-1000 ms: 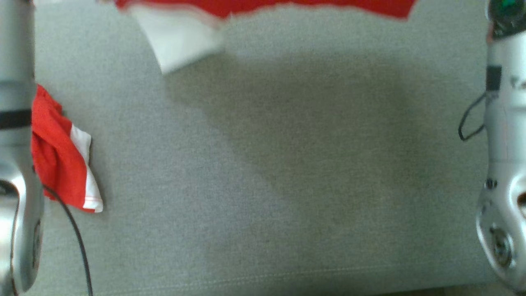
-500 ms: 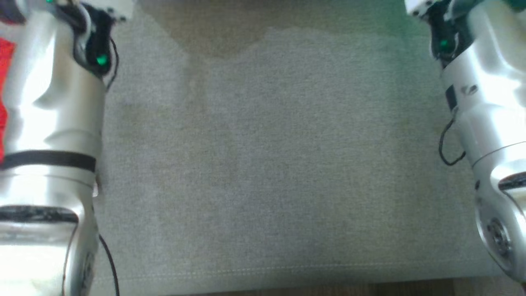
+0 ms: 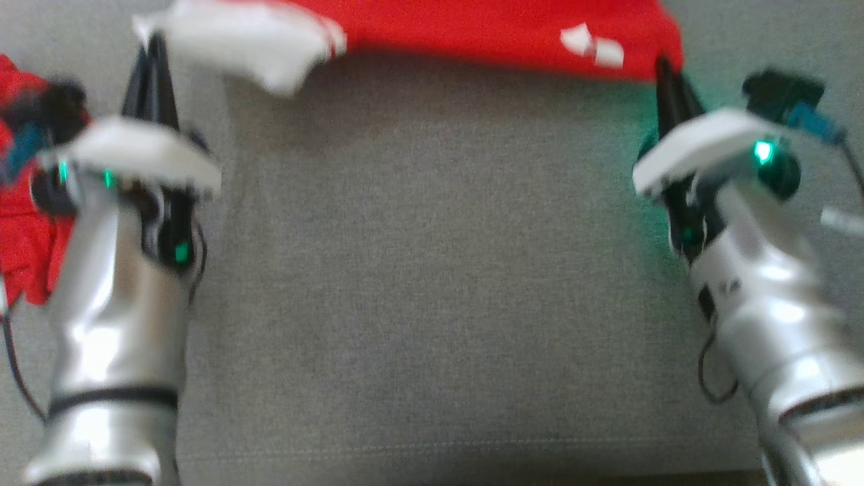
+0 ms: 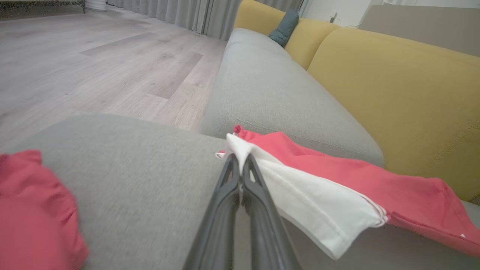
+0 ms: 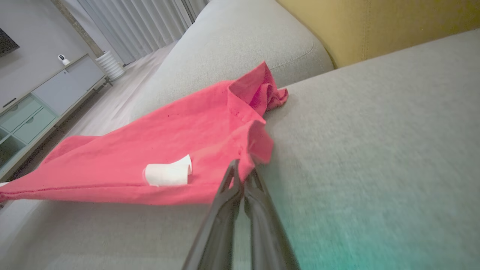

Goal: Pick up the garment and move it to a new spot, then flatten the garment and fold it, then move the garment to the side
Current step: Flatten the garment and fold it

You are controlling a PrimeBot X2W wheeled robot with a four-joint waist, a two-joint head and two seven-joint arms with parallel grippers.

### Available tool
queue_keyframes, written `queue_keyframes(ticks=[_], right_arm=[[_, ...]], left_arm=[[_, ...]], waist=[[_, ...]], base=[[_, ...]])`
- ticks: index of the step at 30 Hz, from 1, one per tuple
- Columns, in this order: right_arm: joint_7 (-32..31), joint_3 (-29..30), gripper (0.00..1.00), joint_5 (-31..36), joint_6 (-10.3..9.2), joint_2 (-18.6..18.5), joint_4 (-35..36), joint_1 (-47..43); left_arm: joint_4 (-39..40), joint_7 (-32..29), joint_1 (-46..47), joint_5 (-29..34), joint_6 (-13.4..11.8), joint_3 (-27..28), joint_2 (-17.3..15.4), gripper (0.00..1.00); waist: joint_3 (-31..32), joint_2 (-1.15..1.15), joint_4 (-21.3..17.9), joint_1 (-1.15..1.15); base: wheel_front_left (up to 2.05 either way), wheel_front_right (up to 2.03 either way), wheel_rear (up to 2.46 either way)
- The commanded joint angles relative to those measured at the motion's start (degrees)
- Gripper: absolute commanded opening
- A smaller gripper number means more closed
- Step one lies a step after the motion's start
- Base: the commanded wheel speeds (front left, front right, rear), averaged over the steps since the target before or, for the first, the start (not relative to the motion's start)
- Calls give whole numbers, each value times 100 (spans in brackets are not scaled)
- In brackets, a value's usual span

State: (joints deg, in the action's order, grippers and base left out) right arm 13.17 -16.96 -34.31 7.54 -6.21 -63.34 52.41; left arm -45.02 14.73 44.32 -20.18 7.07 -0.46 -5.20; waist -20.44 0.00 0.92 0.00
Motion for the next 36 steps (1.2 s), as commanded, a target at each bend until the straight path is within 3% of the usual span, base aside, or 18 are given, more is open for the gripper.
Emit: queue_keyframes(ticks=[1,13,20,29,36], right_arm=[[78,-123,0,-128,-5,28,272,-310],[9,-20,0,-546,-5,-503,1344,-2380],[-444,371,0,-303,-5,-615,2325,-3545],[-1675,1561,0,463,-5,-304,3944,-5006],[-2833,2213,0,1125,-5,156,5361,-5594]], left_arm=[[405,27,-345,66,17,257,-181,0],[1868,25,-2734,373,26,126,-89,0],[3209,-519,-4195,351,-250,104,-62,0],[4864,-1392,-5513,228,-672,64,31,0],[5312,-1748,-5676,160,-773,96,-37,0]], waist=[[250,0,-12,0],[1217,0,216,0],[1595,0,117,0],[1834,0,95,0],[1705,0,66,0]], base=[[0,0,0],[0,0,0],[0,0,0],[0,0,0],[0,0,0]])
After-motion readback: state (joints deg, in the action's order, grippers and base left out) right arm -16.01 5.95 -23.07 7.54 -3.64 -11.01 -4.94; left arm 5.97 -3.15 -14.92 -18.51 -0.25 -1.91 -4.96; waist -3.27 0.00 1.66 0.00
